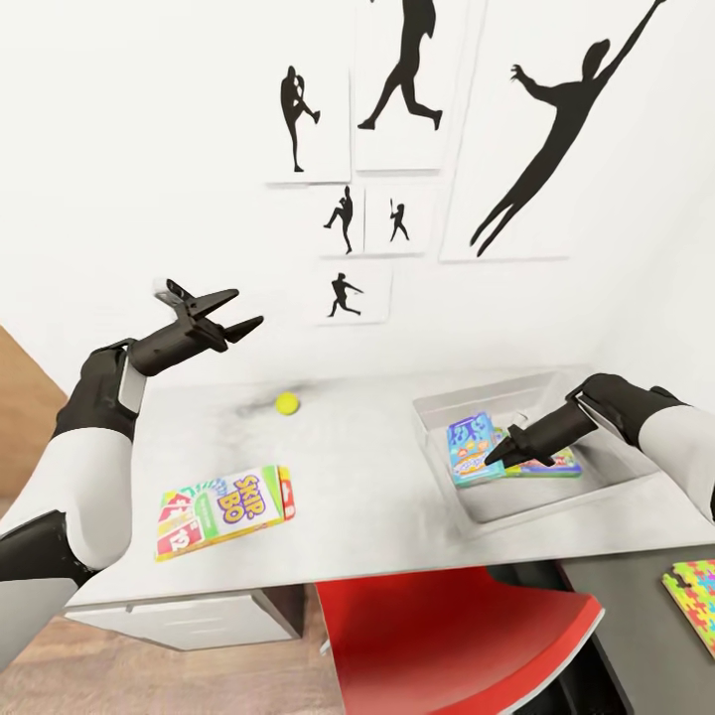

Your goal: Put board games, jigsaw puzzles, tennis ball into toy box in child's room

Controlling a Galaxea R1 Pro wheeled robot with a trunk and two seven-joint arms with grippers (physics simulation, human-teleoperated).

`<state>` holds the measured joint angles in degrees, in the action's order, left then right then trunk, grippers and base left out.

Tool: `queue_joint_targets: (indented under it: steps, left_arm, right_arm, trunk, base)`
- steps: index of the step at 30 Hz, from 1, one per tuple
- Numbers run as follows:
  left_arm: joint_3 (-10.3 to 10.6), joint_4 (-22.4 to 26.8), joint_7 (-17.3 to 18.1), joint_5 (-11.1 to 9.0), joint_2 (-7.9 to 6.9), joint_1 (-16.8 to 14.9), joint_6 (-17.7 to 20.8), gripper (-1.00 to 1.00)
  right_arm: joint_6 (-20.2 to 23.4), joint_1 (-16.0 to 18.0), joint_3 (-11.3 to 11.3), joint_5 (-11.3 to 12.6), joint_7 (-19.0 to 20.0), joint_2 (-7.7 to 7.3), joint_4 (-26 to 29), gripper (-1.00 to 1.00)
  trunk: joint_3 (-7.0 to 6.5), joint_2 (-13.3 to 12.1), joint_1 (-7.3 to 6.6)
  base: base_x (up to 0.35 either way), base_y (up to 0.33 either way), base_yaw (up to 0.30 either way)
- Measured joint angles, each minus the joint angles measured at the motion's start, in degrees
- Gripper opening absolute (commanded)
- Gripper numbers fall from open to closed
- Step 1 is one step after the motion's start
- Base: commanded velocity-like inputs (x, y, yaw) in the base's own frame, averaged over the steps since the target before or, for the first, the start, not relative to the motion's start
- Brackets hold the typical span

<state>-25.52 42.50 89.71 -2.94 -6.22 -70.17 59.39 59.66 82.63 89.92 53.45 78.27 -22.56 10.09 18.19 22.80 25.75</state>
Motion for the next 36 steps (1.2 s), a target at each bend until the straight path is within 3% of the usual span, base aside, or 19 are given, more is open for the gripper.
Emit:
queue_joint_targets:
  steps: [15,22,36]
  left_arm:
    - [-0.03,0.03,0.0,0.0,-0.37,0.0,0.0,1.0]
    - [-0.03,0.04,0.0,0.0,-0.52,0.0,0.0,1.0]
    - [-0.03,0.02,0.0,-0.01,-0.55,0.0,0.0,1.0]
  right_arm:
    - [-0.01,0.85,0.09,0.12,0.08,-1.08,-0.07,-1.0]
    - [-0.03,0.88,-0.28,0.46,0.11,-2.53,-0.23,-1.0]
    - [-0.05,0.88,-0.41,0.29,2.76,-2.82,-2.53,-1.0]
  trunk:
    - [1.43,0.0,0.0]
    - [2.1,0.0,0.0]
    - [2.86,0.01,0.0]
  base:
    - [0.0,0.0,0.0]
    - [0.0,0.0,0.0]
    - [0.0,0.0,0.0]
